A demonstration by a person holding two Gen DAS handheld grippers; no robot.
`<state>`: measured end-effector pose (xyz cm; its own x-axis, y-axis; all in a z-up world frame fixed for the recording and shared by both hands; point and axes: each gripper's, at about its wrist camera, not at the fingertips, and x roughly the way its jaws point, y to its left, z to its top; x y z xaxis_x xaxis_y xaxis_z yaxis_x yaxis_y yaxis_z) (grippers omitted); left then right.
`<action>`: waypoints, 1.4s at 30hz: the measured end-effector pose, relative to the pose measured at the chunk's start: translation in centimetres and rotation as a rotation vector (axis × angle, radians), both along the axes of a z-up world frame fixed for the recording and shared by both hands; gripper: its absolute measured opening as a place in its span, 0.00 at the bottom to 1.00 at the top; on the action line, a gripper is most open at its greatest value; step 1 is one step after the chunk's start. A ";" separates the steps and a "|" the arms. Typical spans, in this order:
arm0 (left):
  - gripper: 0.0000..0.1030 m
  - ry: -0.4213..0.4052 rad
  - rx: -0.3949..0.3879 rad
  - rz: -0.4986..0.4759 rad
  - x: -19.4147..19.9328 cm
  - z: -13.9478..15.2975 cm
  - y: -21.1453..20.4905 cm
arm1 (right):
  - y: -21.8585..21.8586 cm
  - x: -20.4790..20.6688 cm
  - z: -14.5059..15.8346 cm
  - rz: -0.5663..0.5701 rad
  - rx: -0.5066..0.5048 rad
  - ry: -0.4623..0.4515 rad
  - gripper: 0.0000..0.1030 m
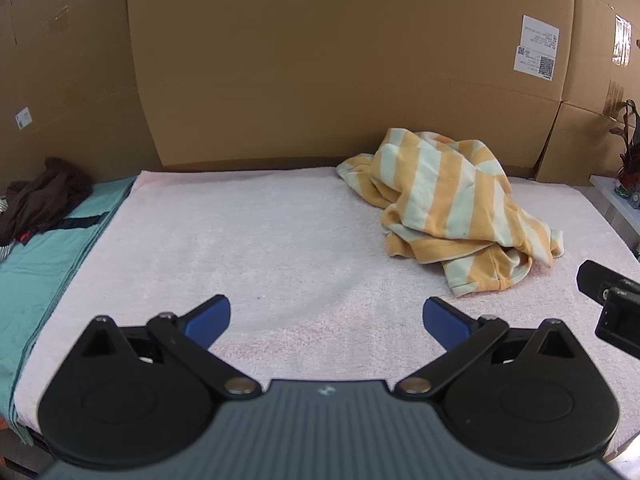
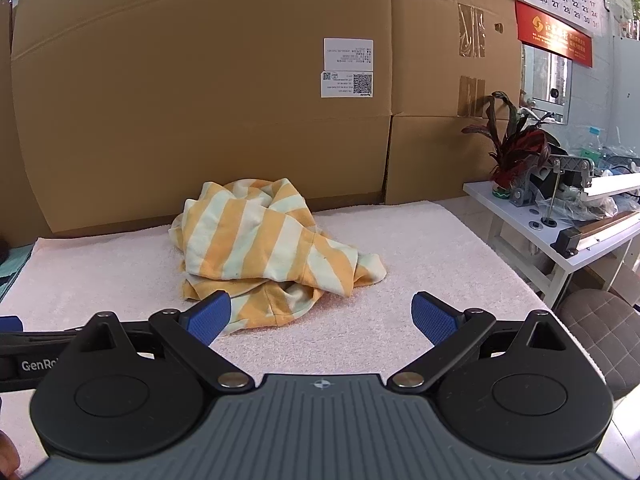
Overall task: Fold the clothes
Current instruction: 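Move both grippers toward the crumpled orange-and-white striped shirt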
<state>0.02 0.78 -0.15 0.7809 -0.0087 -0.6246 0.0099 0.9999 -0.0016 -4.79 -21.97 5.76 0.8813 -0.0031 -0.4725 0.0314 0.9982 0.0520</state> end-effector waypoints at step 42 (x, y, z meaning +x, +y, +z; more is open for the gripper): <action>0.99 0.056 0.044 0.017 1.9 -1.8 -0.3 | 1.4 2.2 -1.6 0.022 0.007 0.072 0.96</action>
